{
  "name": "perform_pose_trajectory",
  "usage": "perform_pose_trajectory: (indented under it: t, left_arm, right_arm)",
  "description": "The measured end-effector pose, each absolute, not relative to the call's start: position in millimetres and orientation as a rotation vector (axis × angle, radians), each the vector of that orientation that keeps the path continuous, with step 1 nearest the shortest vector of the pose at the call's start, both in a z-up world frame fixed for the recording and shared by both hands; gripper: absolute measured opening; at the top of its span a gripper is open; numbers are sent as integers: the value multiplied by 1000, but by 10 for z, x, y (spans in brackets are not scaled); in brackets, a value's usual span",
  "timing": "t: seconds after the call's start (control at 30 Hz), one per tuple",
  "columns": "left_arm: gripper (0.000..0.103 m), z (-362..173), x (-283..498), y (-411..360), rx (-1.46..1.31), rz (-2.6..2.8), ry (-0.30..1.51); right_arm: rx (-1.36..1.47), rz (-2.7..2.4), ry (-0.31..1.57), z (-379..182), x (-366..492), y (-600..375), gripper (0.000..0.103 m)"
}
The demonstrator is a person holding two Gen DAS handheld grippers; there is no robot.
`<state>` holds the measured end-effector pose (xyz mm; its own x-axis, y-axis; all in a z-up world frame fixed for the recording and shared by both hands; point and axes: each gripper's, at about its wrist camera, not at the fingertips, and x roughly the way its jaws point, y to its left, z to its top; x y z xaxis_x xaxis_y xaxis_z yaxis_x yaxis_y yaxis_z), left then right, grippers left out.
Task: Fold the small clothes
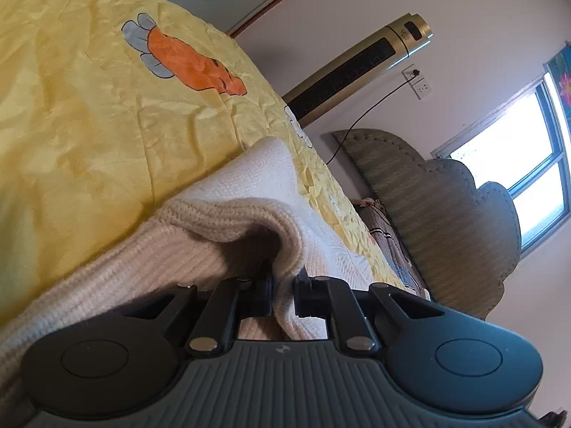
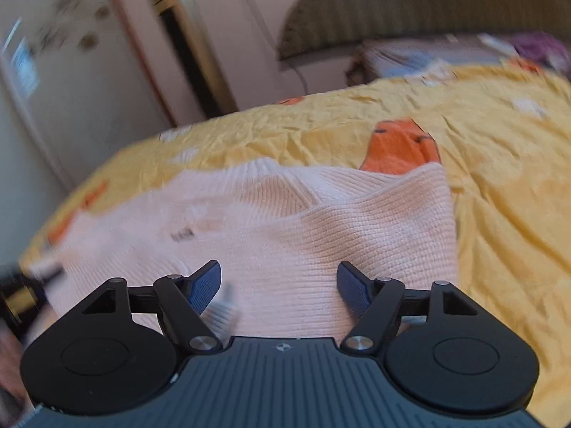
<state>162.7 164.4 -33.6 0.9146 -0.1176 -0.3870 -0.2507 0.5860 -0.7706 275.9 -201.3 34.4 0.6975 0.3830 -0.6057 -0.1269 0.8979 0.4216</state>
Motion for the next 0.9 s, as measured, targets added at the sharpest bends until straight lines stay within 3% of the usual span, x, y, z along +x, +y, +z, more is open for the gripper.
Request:
perform_pose_trajectory:
  t: [0.1,0.2,0.4,0.43,0.57,0.6,0.63,0.73,0.9]
  left_arm:
    - [11,-350,1624,1662,-968,74,429]
    - [11,-357,1621,1671,-978,71,433]
    - [11,-364,1624,1668,-982,75,434]
    - [11,-364,1622,1668,-981,75,434]
    - [12,-367,1628,1667,-981,78,435]
    - [12,-368,1630,1665,-980,79,436]
    - [12,-368,1630,1661,-978,79,436]
    - [13,-368,1627,1658,-979,77,434]
    - [22,-350,1643,1614,-951,60,431]
  right_arm:
    - [608,390,807,388,2709,-2074,77]
    - [663,419,964,252,2746,-1958,73]
    - [819,477,988,157,2727,-1873,64]
    - [809,493,1012,143,2728,-1802,58]
    - [637,497,1011,192,2675,-1514,52]
    - [612,476,1005,210,2673,-1504,35]
    - [586,449,1003,216,2681,-1509,10]
    - [586,431,979,237,2700,-1604,11]
    - [678,491,770,774,2687,-1858,10]
